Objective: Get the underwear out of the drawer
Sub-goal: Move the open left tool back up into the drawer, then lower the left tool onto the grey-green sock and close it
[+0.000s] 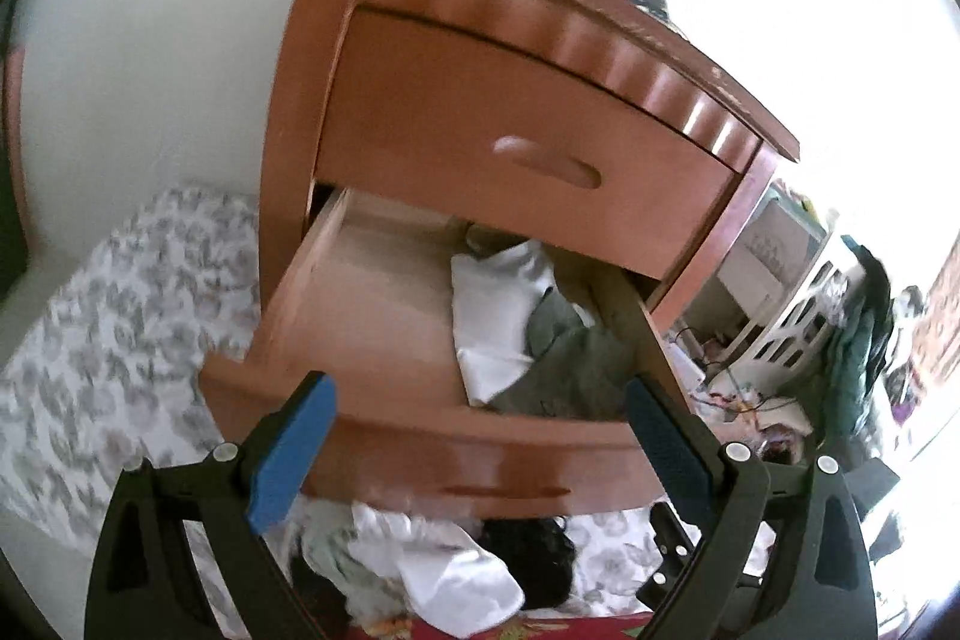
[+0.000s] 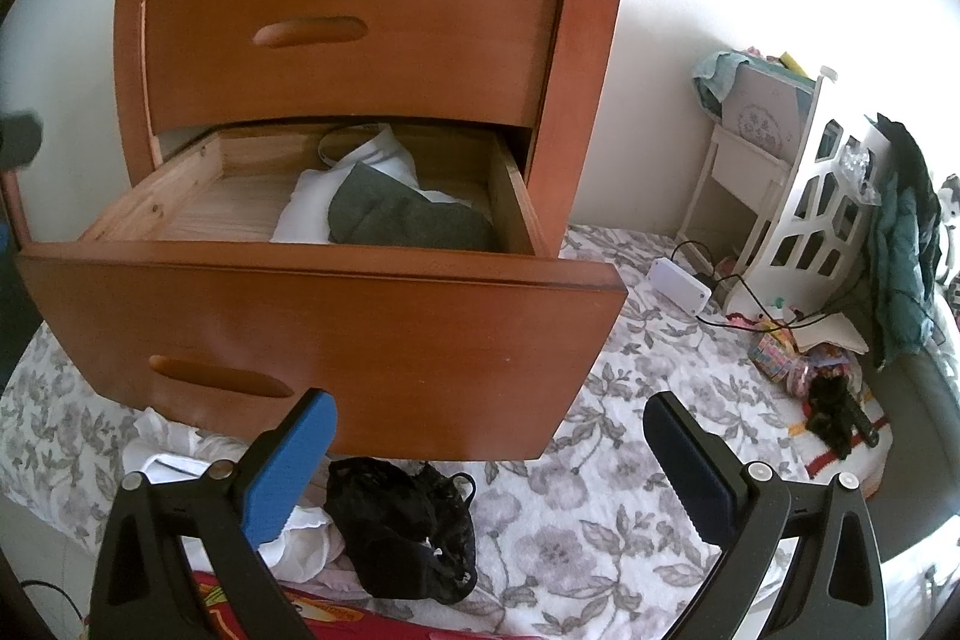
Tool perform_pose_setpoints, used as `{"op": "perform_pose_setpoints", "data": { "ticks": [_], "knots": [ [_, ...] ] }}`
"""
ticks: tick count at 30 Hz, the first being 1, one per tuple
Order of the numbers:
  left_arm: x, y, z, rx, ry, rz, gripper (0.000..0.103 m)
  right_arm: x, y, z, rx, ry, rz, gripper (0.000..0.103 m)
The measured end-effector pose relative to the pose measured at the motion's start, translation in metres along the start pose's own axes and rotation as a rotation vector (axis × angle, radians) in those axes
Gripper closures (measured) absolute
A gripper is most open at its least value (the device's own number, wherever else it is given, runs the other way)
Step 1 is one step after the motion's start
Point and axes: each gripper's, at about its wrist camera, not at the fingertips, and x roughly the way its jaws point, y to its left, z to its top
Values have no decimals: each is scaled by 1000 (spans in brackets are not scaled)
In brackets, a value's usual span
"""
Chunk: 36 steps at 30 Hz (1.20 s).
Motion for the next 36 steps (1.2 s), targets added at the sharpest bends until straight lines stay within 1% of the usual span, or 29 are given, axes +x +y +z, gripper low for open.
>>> {"op": "perform_pose_setpoints", "data": {
  "ticks": [2,5,7,9,10,13,16,18,23,26,29,32,34,36],
  "knots": [
    [1,-5,7,35,-10,32,6,-1,-1,0,3,-4,1,0],
    [1,-12,14,104,-65,137,6,-1,-1,0,6,-4,6,0],
    [2,-15,19,146,-89,188,6,-1,-2,0,9,-3,10,0],
    [3,-18,24,162,-101,233,6,-1,-2,0,12,-2,13,0],
    [5,-19,28,163,-102,236,6,-1,-2,0,13,-1,14,0],
    [12,-23,35,176,-92,211,6,0,-3,0,15,0,20,0],
    [24,-34,41,232,-61,236,6,0,-4,1,18,3,26,0],
    [31,-40,43,251,-35,234,6,0,-4,1,20,5,31,0],
    [52,-53,49,281,43,182,6,0,-8,0,37,4,47,0],
    [67,-58,48,301,107,146,6,0,-12,0,60,5,56,0],
    [83,-62,46,314,175,137,6,0,-18,-1,91,7,57,0],
    [95,-64,42,326,221,131,6,0,-24,-1,120,8,51,0],
    [104,-63,40,318,257,129,6,0,-27,-1,138,8,48,0],
    [111,-59,40,284,291,118,6,1,-30,-1,152,11,45,0]
  ]
}}
